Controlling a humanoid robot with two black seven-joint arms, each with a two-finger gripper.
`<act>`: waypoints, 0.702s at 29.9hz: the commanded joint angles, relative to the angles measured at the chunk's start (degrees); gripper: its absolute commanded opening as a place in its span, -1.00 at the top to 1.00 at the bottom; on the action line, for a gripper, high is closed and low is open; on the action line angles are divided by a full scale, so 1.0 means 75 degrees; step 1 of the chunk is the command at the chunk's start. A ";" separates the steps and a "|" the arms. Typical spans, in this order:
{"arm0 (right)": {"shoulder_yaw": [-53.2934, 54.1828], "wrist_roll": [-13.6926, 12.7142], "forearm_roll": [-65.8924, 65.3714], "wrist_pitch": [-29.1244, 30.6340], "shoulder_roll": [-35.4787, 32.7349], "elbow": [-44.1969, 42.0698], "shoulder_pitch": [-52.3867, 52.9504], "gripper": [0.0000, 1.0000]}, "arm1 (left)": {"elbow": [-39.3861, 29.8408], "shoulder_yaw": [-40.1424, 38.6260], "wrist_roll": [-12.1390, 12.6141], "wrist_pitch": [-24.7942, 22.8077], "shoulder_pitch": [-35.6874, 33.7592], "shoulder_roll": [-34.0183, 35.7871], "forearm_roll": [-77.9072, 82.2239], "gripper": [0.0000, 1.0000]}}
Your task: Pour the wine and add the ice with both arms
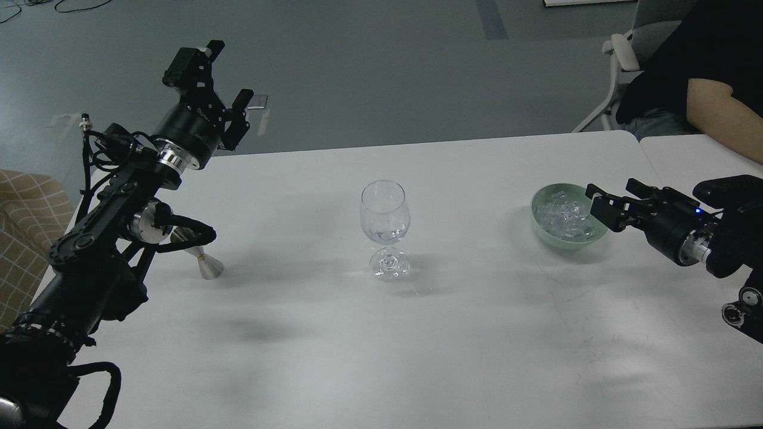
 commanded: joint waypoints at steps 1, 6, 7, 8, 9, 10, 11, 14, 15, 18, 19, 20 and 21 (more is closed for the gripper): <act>-0.0012 0.0000 0.0002 0.0009 0.0003 -0.0030 -0.0095 -0.15 | -0.0001 -0.0001 0.0000 0.0001 -0.0043 0.0012 -0.0015 -0.97; -0.0024 0.0000 0.0013 0.0009 0.0283 -0.0217 -0.0200 0.12 | -0.0001 -0.0001 0.0000 0.0001 -0.0043 0.0000 -0.0038 -0.97; -0.0012 0.0000 0.0013 0.0009 0.0342 -0.0241 -0.0200 0.12 | -0.0001 -0.0001 0.0000 0.0001 -0.0043 0.0000 -0.0038 -0.97; -0.0024 0.0000 0.0013 0.0009 0.0378 -0.0264 -0.0200 0.12 | -0.0001 -0.0001 0.0000 0.0001 -0.0043 0.0012 -0.0038 -0.97; -0.0024 0.0000 0.0013 0.0021 0.0413 -0.0287 -0.0200 0.11 | -0.0001 -0.0001 0.0000 0.0001 -0.0043 0.0012 -0.0038 -0.97; -0.0024 -0.0012 0.0025 0.0044 0.0471 -0.0311 -0.0200 0.10 | -0.0001 -0.0001 0.0000 0.0001 -0.0043 0.0012 -0.0038 -0.97; -0.0012 -0.0012 0.0037 0.0044 0.0530 -0.0369 -0.0200 0.09 | -0.0001 -0.0001 0.0000 0.0001 -0.0043 0.0012 -0.0038 -0.97; -0.0012 -0.0012 0.0048 0.0056 0.0659 -0.0510 -0.0165 0.08 | -0.0001 -0.0001 0.0000 0.0001 -0.0043 0.0023 -0.0038 -0.97; -0.0012 -0.0012 0.0049 0.0056 0.0694 -0.0534 -0.0142 0.08 | -0.0001 -0.0001 0.0000 0.0001 -0.0043 0.0023 -0.0038 -0.97; -0.0024 -0.0012 0.0049 0.0068 0.0800 -0.0674 -0.0083 0.07 | -0.0001 -0.0001 0.0000 -0.0011 -0.0043 0.0035 -0.0050 -0.97; -0.0024 -0.0012 0.0049 0.0079 0.0846 -0.0709 -0.0071 0.07 | -0.0001 -0.0001 0.0000 -0.0011 -0.0043 0.0035 -0.0050 -0.97; -0.0012 -0.0012 0.0049 0.0079 0.0905 -0.0768 -0.0060 0.07 | -0.0001 -0.0001 0.0000 0.0001 -0.0043 0.0035 -0.0050 -0.97; -0.0012 -0.0012 0.0049 0.0079 0.0905 -0.0768 -0.0059 0.07 | -0.0001 -0.0001 0.0000 0.0001 -0.0043 0.0035 -0.0050 -0.97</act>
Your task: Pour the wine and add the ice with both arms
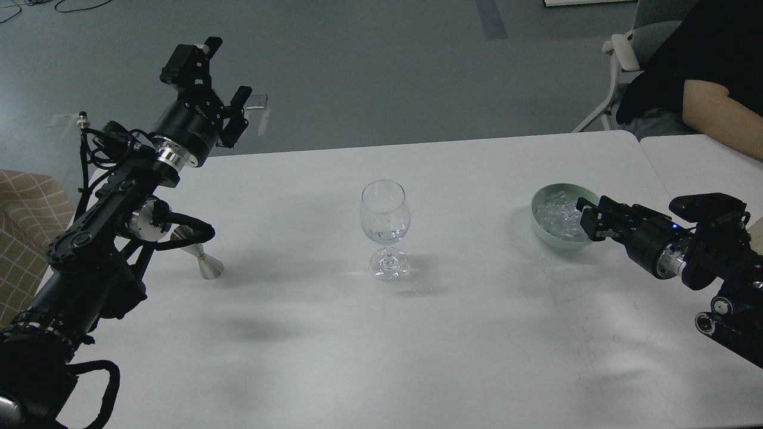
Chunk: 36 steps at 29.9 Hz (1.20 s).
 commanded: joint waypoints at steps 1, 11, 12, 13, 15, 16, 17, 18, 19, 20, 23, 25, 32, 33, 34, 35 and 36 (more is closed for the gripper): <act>0.0008 0.0000 0.0000 0.0007 0.0176 -0.0141 0.0036 0.07 | -0.0001 0.0001 0.0000 -0.0009 0.0000 -0.0010 -0.0002 -0.97; -0.0003 0.0000 0.0047 0.0007 0.0481 -0.0306 0.0048 0.04 | -0.0012 0.0001 0.0000 -0.0009 0.0000 -0.0034 -0.0002 -0.97; -0.0003 0.0000 0.0035 0.0007 0.0528 -0.0340 0.0048 0.04 | -0.0036 0.0001 0.0000 -0.0009 0.0000 -0.0022 -0.0002 -0.97; -0.0003 0.0000 0.0035 0.0007 0.0528 -0.0352 0.0048 0.04 | -0.0047 0.0001 0.0000 -0.0009 0.0000 -0.0010 -0.0002 -0.97; -0.0003 0.0000 0.0035 0.0007 0.0552 -0.0411 0.0048 0.04 | -0.0059 0.0001 0.0000 -0.0009 0.0000 -0.0010 -0.0002 -0.97; -0.0003 0.0000 0.0035 0.0007 0.0552 -0.0434 0.0048 0.04 | -0.0059 0.0001 0.0000 -0.0009 0.0000 0.0002 -0.0002 -0.97; -0.0003 0.0000 0.0035 0.0007 0.0552 -0.0435 0.0048 0.04 | -0.0059 0.0001 0.0000 -0.0009 0.0000 0.0002 -0.0002 -0.97; -0.0003 0.0000 0.0035 0.0007 0.0552 -0.0469 0.0060 0.04 | -0.0059 0.0001 0.0000 -0.0021 0.0000 0.0002 -0.0002 -0.97; -0.0003 0.0000 0.0035 0.0007 0.0552 -0.0481 0.0060 0.04 | -0.0059 0.0001 0.0000 -0.0021 0.0012 -0.0010 -0.0002 -0.97; -0.0003 0.0000 0.0035 0.0007 0.0563 -0.0505 0.0060 0.04 | -0.0059 0.0001 0.0000 -0.0021 0.0012 -0.0010 -0.0002 -0.97; -0.0003 0.0000 0.0035 0.0007 0.0599 -0.0540 0.0083 0.04 | -0.0059 0.0001 0.0000 -0.0021 0.0012 -0.0034 -0.0013 -0.97; -0.0003 0.0000 0.0035 0.0007 0.0622 -0.0540 0.0083 0.04 | -0.0059 0.0001 0.0000 -0.0021 0.0012 -0.0034 -0.0002 -0.97; -0.0038 0.0012 0.0047 0.0007 0.0739 -0.0692 0.0107 0.04 | -0.0059 0.0001 0.0000 -0.0010 0.0012 -0.0034 -0.0013 -0.97; -0.0038 0.0000 0.0047 0.0007 0.0751 -0.0692 0.0095 0.04 | -0.0059 0.0001 0.0000 -0.0021 0.0012 -0.0034 -0.0002 -0.97; -0.0038 0.0012 0.0047 0.0007 0.0751 -0.0692 0.0095 0.05 | -0.0059 0.0001 -0.0012 -0.0021 0.0012 -0.0034 -0.0002 -0.97; -0.0050 0.0012 0.0047 0.0007 0.0751 -0.0692 0.0107 0.05 | -0.0059 0.0001 -0.0012 -0.0021 0.0012 -0.0034 -0.0002 -0.97; -0.0050 0.0000 0.0047 0.0007 0.0763 -0.0692 0.0107 0.05 | -0.0059 0.0001 -0.0012 -0.0021 0.0012 -0.0034 -0.0013 -0.97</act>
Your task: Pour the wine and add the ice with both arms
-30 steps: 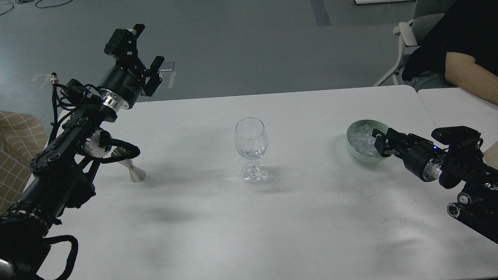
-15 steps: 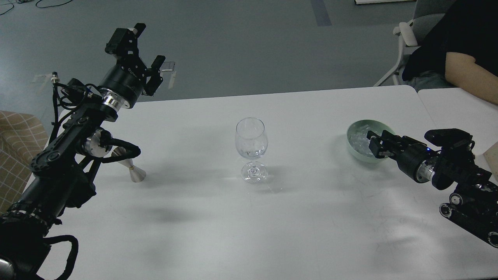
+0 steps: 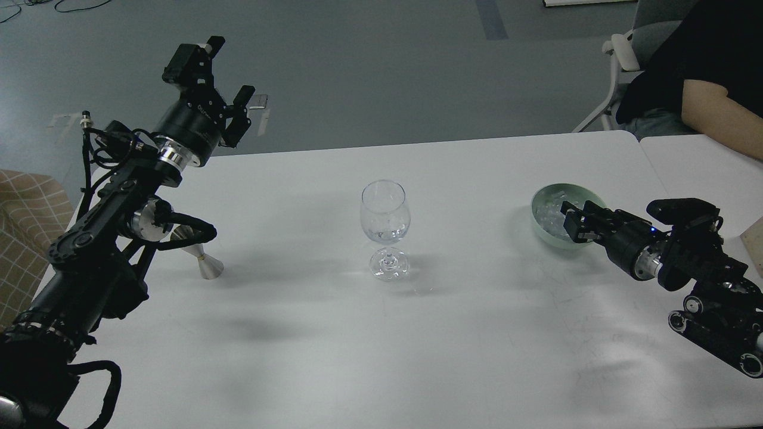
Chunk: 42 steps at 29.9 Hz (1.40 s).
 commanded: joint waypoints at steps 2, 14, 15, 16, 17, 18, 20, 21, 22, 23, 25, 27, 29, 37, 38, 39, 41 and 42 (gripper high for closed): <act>-0.0010 0.0007 -0.0011 0.0000 0.0044 -0.0005 -0.0004 0.07 | 0.0001 0.0000 -0.0010 0.0001 0.0000 0.0000 -0.0007 -0.97; -0.0010 0.0007 0.0012 0.0000 0.0125 -0.0110 0.0008 0.21 | 0.0001 0.0000 -0.0033 -0.0011 0.0000 0.0024 -0.0007 -0.97; -0.0010 -0.0005 0.0012 0.0000 0.0126 -0.0122 -0.0004 0.21 | 0.0001 0.0000 -0.0033 -0.0011 0.0000 0.0024 -0.0007 -0.97; -0.0010 -0.0005 0.0012 0.0000 0.0137 -0.0133 0.0007 0.23 | 0.0001 0.0000 -0.0033 -0.0011 0.0000 0.0035 -0.0007 -0.97; -0.0010 -0.0005 0.0012 -0.0012 0.0137 -0.0134 0.0008 0.24 | 0.0001 0.0000 -0.0033 -0.0011 0.0000 0.0035 -0.0007 -0.97; -0.0010 -0.0005 0.0012 0.0000 0.0137 -0.0134 0.0008 0.25 | 0.0001 0.0000 -0.0033 -0.0023 0.0000 0.0035 -0.0007 -0.97; -0.0010 -0.0005 0.0012 0.0000 0.0149 -0.0134 0.0008 0.34 | 0.0001 0.0000 -0.0033 -0.0011 0.0000 0.0035 -0.0007 -0.97; -0.0010 -0.0005 0.0012 -0.0012 0.0149 -0.0134 0.0008 0.37 | 0.0001 0.0000 -0.0033 -0.0011 0.0000 0.0035 -0.0007 -0.97; -0.0010 -0.0005 0.0012 0.0000 0.0149 -0.0145 0.0008 0.42 | 0.0001 0.0000 -0.0033 -0.0011 0.0000 0.0035 -0.0007 -0.97; -0.0010 -0.0005 0.0012 -0.0012 0.0149 -0.0145 0.0008 0.44 | 0.0001 0.0000 -0.0033 -0.0011 0.0000 0.0035 -0.0007 -0.97; -0.0010 -0.0005 0.0024 0.0000 0.0137 -0.0157 0.0008 0.49 | 0.0001 0.0000 -0.0033 -0.0011 0.0000 0.0024 -0.0007 -0.97; -0.0010 -0.0005 0.0024 0.0000 0.0137 -0.0169 0.0008 0.54 | 0.0001 0.0000 -0.0033 -0.0011 0.0000 0.0024 -0.0007 -0.97; -0.0010 -0.0005 0.0024 0.0000 0.0137 -0.0169 0.0008 0.64 | 0.0001 0.0000 -0.0033 -0.0011 0.0000 0.0035 -0.0007 -0.97; 0.0025 -0.0029 0.0047 0.0000 0.0149 -0.0017 0.0043 0.88 | 0.0001 0.0000 -0.0033 -0.0011 0.0000 0.0024 -0.0007 -0.97; 0.0025 -0.0029 0.0047 0.0000 0.0138 0.0007 0.0078 0.88 | 0.0001 0.0000 -0.0033 -0.0011 0.0000 0.0024 -0.0007 -0.97; 0.0002 -0.0029 0.0059 0.0000 0.0091 0.0100 0.0194 0.88 | 0.0001 0.0000 -0.0033 -0.0011 -0.0012 0.0024 -0.0007 -0.97; -0.0010 -0.0029 0.0071 0.0000 -0.0003 0.0275 0.0300 0.88 | 0.0001 0.0000 -0.0033 -0.0011 -0.0012 0.0012 -0.0007 -0.97; 0.0013 -0.0029 0.0071 0.0000 -0.0189 0.0451 0.0324 0.88 | 0.0001 0.0000 -0.0033 -0.0011 -0.0012 0.0000 -0.0007 -0.97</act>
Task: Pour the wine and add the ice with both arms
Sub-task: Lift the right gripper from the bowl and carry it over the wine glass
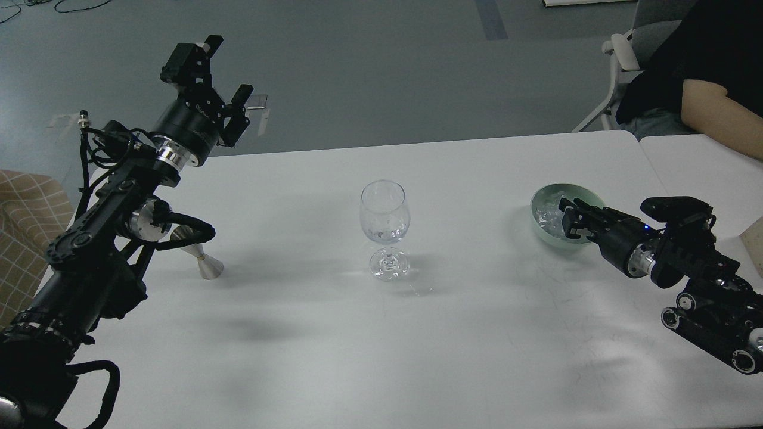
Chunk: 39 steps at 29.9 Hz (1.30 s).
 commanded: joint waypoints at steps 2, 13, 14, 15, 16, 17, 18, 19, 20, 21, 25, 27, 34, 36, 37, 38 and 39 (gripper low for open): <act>0.0020 0.0001 0.0009 0.0002 -0.0484 0.0522 0.0148 0.88 | 0.0000 0.0000 0.0000 0.0000 -0.0011 -0.0029 0.0000 -0.97; 0.0008 0.0025 0.0408 0.0459 -0.1832 0.2713 0.1003 0.87 | -0.0058 0.0000 0.0000 0.0000 -0.0011 0.0018 0.0000 -0.97; 0.0008 0.0025 0.0408 0.0482 -0.1902 0.2935 0.1085 0.88 | -0.0058 0.0011 0.0000 0.0000 -0.0011 0.0018 0.0000 -0.97; 0.0008 0.0025 0.0408 0.0494 -0.1926 0.3053 0.1109 0.88 | -0.0058 0.0000 0.0000 0.0000 -0.0011 0.0018 0.0000 -0.97; 0.0008 0.0025 0.0396 0.0506 -0.1961 0.3159 0.1144 0.87 | -0.0058 0.0000 0.0000 0.0000 -0.0023 0.0006 0.0000 -0.97; 0.0008 0.0025 0.0396 0.0529 -0.2031 0.3357 0.1225 0.87 | -0.0047 0.0000 0.0000 0.0000 -0.0011 -0.0006 0.0000 -0.97; 0.0008 0.0025 0.0396 0.0576 -0.2043 0.3440 0.1273 0.87 | -0.0058 0.0000 0.0000 0.0000 -0.0011 -0.0006 0.0000 -0.97; -0.0003 0.0025 0.0396 0.0681 -0.2055 0.3615 0.1378 0.87 | -0.0058 0.0000 0.0000 0.0000 -0.0011 -0.0017 0.0000 -0.97; -0.0004 0.0025 0.0396 0.0786 -0.2055 0.3802 0.1460 0.87 | -0.0058 0.0000 0.0000 0.0012 -0.0011 -0.0029 0.0000 -0.97; -0.0004 0.0013 0.0396 0.0833 -0.2055 0.3874 0.1495 0.87 | -0.0058 0.0000 0.0000 0.0012 -0.0011 -0.0041 0.0000 -0.97; -0.0015 -0.0057 0.0396 0.0974 -0.1973 0.4109 0.1788 0.87 | -0.0058 0.0000 0.0000 0.0012 -0.0011 -0.0053 0.0000 -0.97; -0.0039 -0.0069 0.0396 0.1103 -0.1821 0.4121 0.1952 0.87 | -0.0058 0.0000 0.0000 0.0023 -0.0011 -0.0076 0.0000 -0.97; -0.0167 -0.0163 0.0291 0.1454 -0.1247 0.4413 0.2023 0.87 | -0.0058 0.0000 0.0000 0.0023 0.0012 -0.0088 0.0000 -0.97; -0.0284 -0.0174 0.0233 0.1525 -0.1142 0.4460 0.2035 0.87 | -0.0058 0.0000 0.0000 0.0023 0.0012 -0.0088 0.0012 -0.97; -0.0378 -0.0175 0.0174 0.1549 -0.1025 0.4507 0.2070 0.87 | -0.0058 0.0000 0.0000 0.0023 0.0012 -0.0088 0.0012 -0.97; -0.0425 -0.0175 0.0162 0.1549 -0.0977 0.4542 0.2093 0.87 | -0.0058 0.0000 0.0000 0.0023 0.0012 -0.0088 0.0012 -0.97; -0.0518 -0.0175 0.0104 0.1560 -0.0896 0.4554 0.2140 0.87 | -0.0058 0.0000 0.0000 0.0023 0.0012 -0.0088 0.0012 -0.97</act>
